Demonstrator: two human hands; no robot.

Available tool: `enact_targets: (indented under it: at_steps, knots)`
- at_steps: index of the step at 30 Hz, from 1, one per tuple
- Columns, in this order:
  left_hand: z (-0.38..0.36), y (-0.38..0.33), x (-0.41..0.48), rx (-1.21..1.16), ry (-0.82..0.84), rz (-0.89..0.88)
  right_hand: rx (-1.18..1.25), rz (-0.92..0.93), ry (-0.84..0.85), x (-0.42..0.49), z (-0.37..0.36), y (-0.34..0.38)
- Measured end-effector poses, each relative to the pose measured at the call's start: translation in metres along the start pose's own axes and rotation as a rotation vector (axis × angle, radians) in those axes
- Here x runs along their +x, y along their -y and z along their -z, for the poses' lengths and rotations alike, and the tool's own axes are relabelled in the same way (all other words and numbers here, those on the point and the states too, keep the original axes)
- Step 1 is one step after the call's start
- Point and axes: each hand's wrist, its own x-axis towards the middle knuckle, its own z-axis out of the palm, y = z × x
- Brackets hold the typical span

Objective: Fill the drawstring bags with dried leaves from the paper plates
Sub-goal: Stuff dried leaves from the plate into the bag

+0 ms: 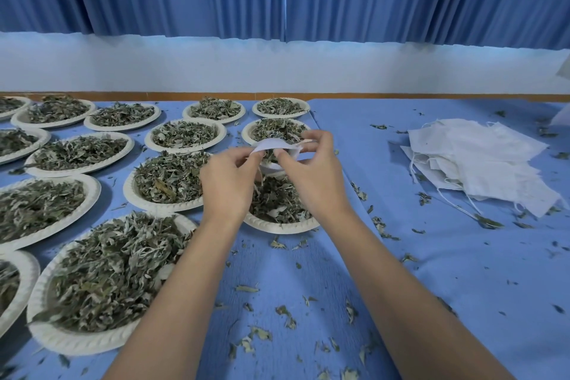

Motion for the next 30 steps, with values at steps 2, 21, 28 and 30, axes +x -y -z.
enact_targets:
  at_steps: [2, 21, 28, 30]
  knots:
    - [-0.001, 0.0, 0.0, -0.027, 0.011, 0.017, -0.114, 0.085, 0.011, -0.003, -0.001, -0.001]
    - [-0.005, 0.001, 0.002, -0.094, -0.024, 0.082, -0.224, 0.316, 0.199, -0.013, -0.002, -0.003]
    - [-0.006, -0.004, -0.001, -0.097, -0.002, 0.14, -0.227, 0.242, 0.08, -0.012, -0.013, -0.002]
    - [-0.005, -0.005, -0.002, -0.092, 0.013, 0.142, -0.258, 0.221, 0.078, -0.011, -0.013, -0.002]
